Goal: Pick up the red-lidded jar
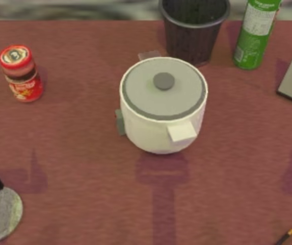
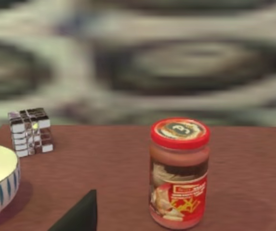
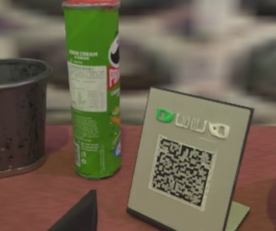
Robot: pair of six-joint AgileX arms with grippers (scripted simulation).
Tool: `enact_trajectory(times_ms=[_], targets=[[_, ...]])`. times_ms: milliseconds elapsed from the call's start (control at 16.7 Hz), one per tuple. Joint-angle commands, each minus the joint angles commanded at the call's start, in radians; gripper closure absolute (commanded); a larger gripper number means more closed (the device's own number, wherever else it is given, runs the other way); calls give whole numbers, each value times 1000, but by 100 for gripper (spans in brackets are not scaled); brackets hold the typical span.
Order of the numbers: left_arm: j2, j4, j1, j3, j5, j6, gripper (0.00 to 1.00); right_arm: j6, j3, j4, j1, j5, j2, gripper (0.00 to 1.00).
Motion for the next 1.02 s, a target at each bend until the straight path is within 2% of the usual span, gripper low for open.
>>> enact_trajectory(times_ms=[240,420,720,1020], targets=[[19,-10,-1,27,1,3,0,0,0,0,0,0,0,0],[105,-61,-5,142,4,15,0,0,0,0,0,0,0,0],[398,-244,-20,471,17,50,0,0,0,0,0,0,0,0],[839,-521,-34,906,31,93,0,0,0,0,0,0,0,0]])
